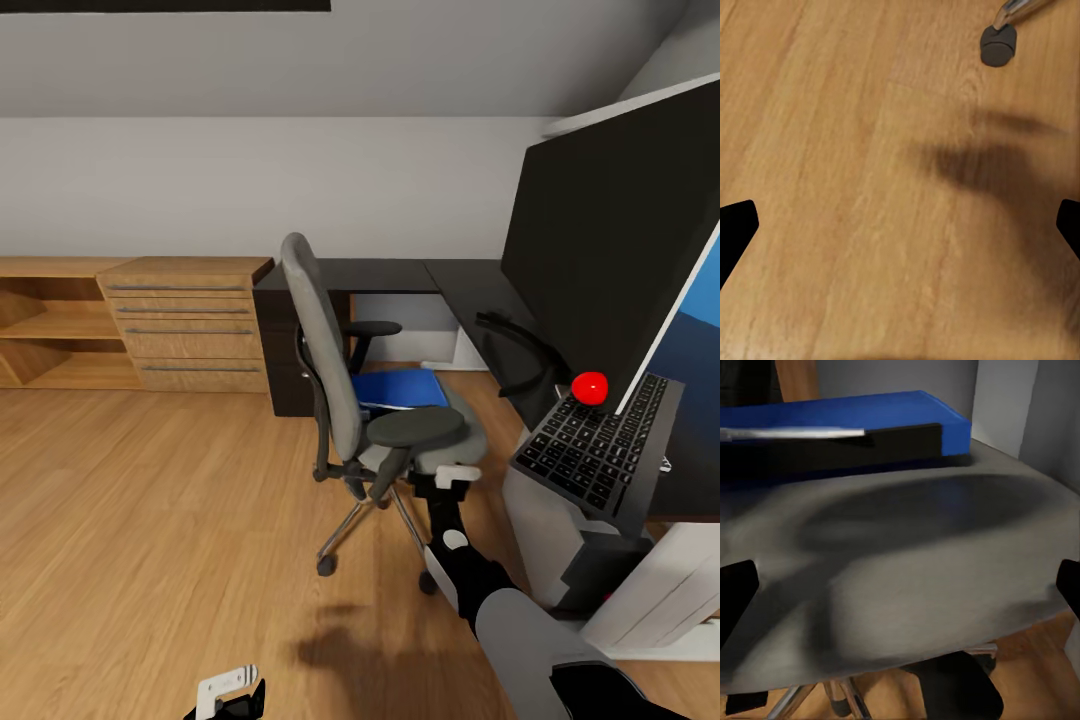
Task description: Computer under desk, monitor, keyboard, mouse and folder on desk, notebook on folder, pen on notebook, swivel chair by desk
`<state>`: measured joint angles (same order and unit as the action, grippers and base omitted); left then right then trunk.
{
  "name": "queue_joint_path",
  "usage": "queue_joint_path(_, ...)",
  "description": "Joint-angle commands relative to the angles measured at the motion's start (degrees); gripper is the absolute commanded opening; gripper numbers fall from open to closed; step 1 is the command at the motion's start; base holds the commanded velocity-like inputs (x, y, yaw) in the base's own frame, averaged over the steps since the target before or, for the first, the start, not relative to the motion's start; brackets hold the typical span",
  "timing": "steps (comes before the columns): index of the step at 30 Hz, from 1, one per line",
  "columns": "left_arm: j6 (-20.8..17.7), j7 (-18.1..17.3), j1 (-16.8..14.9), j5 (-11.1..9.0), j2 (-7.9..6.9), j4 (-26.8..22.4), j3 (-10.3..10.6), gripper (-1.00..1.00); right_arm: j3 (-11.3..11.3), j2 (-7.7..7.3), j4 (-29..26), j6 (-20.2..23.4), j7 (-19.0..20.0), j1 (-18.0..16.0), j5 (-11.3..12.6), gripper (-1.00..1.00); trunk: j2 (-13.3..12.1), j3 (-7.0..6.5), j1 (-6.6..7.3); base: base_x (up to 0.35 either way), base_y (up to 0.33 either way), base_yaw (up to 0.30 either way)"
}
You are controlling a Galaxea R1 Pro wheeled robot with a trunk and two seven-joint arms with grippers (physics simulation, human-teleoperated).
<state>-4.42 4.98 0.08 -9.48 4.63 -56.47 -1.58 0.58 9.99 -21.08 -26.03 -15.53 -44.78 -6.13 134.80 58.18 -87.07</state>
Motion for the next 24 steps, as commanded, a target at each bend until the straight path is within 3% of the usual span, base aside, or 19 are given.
queue_joint_path(1, -0.33, 0.11, 0.01, -0.54, 0.03, -0.13, -0.05, 1.0, 0.05, 0.01, 0.04, 0.01, -0.05, -0.04, -0.61, 1.0, 0.02, 0.05, 0.01, 0.0, 0.003, 0.0)
queue_joint_path(13, -0.34, 0.12, 0.01, -0.48, 0.03, 0.82, -0.01, 1.0, 0.03, 0.01, 0.0, 0.01, 12.27, 0.04, -0.9, 1.0, 0.02, 0.05, 0.01, 0.0, 0.0, 0.0)
queue_joint_path(17, -0.33, 0.11, 0.01, -0.46, 0.03, 1.06, 0.0, 1.0, -0.04, -0.01, -0.04, 0.04, 12.78, 0.05, -0.9, 1.0, 0.02, 0.05, 0.01, 0.0, 0.0, 0.0)
queue_joint_path(24, -0.33, 0.16, 0.01, -0.46, 0.03, 1.1, 0.0, 1.0, -0.29, -2.44, -0.13, 0.15, 11.66, 0.05, -0.61, 1.0, 0.02, 0.05, 0.01, 0.0, 0.0, 0.0)
